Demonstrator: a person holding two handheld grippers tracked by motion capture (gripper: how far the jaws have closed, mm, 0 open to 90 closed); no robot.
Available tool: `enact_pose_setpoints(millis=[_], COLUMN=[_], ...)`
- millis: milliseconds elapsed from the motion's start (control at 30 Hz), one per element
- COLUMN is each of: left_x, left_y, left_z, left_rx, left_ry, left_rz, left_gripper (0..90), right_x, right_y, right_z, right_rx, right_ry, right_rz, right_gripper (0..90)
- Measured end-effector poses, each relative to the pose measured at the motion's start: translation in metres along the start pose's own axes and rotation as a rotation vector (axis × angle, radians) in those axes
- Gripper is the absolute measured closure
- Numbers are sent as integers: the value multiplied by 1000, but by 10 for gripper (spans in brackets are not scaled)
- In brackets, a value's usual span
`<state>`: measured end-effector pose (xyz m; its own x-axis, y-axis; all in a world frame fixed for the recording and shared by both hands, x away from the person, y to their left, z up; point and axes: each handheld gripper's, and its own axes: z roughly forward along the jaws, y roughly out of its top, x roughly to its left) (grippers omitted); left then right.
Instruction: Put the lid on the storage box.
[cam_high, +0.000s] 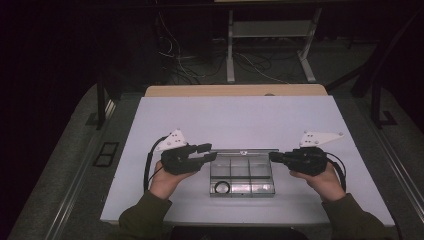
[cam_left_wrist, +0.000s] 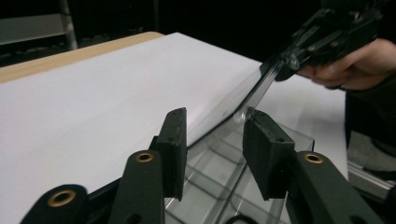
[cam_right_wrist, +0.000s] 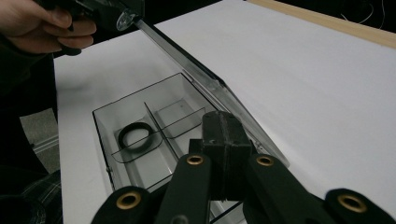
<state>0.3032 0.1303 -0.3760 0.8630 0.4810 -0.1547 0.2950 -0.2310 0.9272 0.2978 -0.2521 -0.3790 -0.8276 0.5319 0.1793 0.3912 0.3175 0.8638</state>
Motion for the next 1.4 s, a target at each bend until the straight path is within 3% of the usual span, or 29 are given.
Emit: enact_pose_setpoints(millis=[200,300,533,733,1067,1400], left_x=[-4,-6,-6,-10,-14,-18], left_y=[-8,-13,-24,-28,-40,-51], left_z=[-12,-16,-16,-14,-11,-4], left_rx=[6,34,85,96,115,180], left_ry=[14,24,-7,-57,-101,-92], left_rz=[-10,-11,-43,-33,-33,-3], left_gripper=[552,564,740,891,882,873], right_x=[2,3,7,9,15,20], right_y=[-2,-3,-11,-17,-27,-41], right_z=[-1,-2,-3,-5,-4,2], right_rx=[-2,-1,16,26,53,130], right_ry=[9,15,37,42,50,33], right_rz=[0,2,4,5,2,-13], right_gripper=[889,888,888,889,888,888])
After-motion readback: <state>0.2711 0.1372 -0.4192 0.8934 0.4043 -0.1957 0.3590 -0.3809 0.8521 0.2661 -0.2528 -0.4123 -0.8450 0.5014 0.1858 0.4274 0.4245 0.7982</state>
